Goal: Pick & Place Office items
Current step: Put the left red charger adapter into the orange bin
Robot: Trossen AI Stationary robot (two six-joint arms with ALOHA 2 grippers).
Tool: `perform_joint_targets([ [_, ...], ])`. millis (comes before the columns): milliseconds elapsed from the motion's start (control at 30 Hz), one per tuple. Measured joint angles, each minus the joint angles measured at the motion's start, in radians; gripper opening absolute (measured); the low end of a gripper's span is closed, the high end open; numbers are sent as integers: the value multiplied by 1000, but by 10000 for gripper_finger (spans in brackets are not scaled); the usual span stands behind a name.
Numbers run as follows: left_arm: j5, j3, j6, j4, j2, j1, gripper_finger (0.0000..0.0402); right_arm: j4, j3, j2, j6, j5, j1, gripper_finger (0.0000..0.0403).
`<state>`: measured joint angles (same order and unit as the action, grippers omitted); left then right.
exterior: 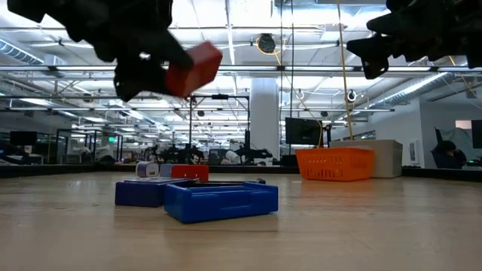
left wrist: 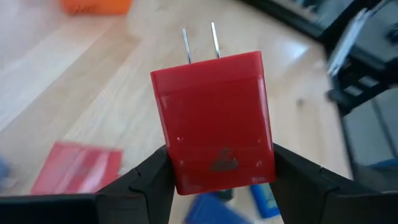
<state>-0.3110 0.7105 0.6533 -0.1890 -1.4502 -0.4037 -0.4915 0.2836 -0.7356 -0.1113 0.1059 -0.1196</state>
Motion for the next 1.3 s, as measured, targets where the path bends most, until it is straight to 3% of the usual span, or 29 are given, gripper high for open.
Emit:
perform_joint_targets([
  [367, 102, 1, -220, -228, -5, -14, 231, -239, 0, -236, 174, 0, -60, 210],
  [533, 162, 1, -240, -277, -5, -17, 218, -398, 0, -345, 295, -1, -106, 213],
  [700, 164, 1, -209, -285, -5, -17, 215, -573, 9, -454, 357, -33, -154, 246],
  [833, 165, 2, -196, -316, -28, -17, 228, -575, 67, -524, 390, -132, -176, 281],
  [967, 229, 2, -174, -410, -90, -11, 228, -549, 134, -603, 420, -135, -178, 301],
  [1100, 312, 2, -106, -478, -157, 12, 215, -550, 193, -685, 453, -133, -180, 299],
  [1300, 408, 62, -83, -453, -233, 41, 227, -550, 269, -797, 490, -131, -190, 287],
])
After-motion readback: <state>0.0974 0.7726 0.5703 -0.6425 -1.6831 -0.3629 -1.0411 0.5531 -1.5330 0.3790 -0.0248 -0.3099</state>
